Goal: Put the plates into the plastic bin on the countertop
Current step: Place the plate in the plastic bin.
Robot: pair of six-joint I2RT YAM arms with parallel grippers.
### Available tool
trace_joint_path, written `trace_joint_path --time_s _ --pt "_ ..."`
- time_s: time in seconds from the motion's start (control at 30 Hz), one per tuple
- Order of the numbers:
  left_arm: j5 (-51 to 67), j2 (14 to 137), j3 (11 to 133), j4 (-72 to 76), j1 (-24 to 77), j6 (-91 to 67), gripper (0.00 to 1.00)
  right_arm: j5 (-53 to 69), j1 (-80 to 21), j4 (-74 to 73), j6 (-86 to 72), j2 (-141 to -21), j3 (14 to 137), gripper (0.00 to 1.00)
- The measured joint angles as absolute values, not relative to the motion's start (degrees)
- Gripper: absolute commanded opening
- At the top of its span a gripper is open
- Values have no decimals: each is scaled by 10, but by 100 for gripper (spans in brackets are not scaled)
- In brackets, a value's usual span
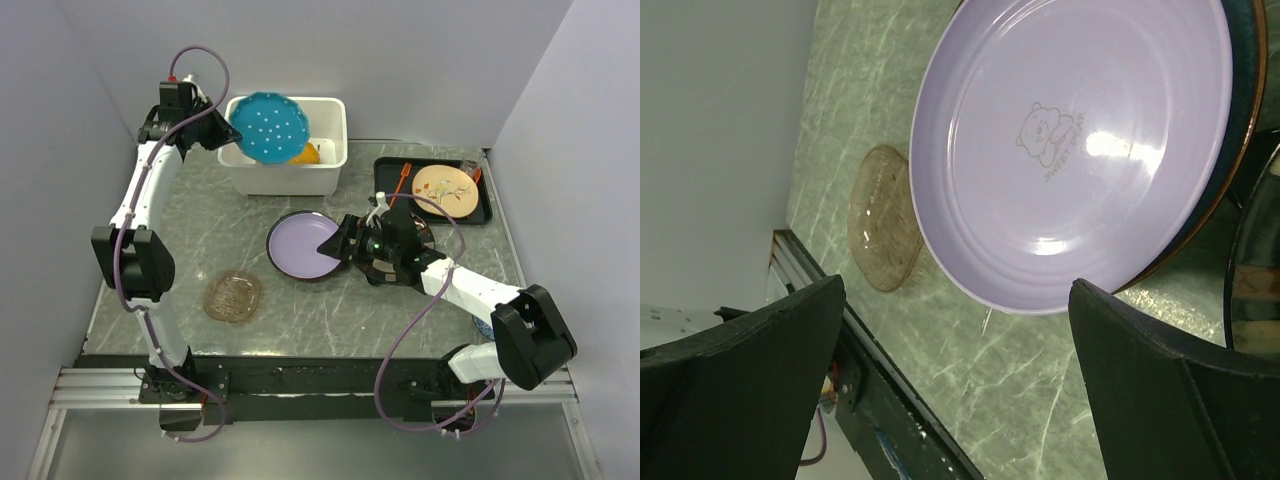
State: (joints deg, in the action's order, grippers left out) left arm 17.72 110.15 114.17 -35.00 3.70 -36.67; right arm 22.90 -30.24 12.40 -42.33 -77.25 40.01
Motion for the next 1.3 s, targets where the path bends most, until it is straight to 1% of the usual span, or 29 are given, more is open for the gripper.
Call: trace_joint_path --time_s 0.23,0.47,0.8,1.3 --pt "142 1154 1192 -350 37 -382 1 218 -302 119 -426 -773 400 100" --pt "121 1189 1201 -345 36 -389 1 220 -302 122 -432 -773 397 100" --pt "114 1233 1238 -325 41 -399 1 222 -302 127 -439 -773 389 100" --pt "116 1271 1250 -257 67 -415 1 232 -304 135 -440 -773 371 100"
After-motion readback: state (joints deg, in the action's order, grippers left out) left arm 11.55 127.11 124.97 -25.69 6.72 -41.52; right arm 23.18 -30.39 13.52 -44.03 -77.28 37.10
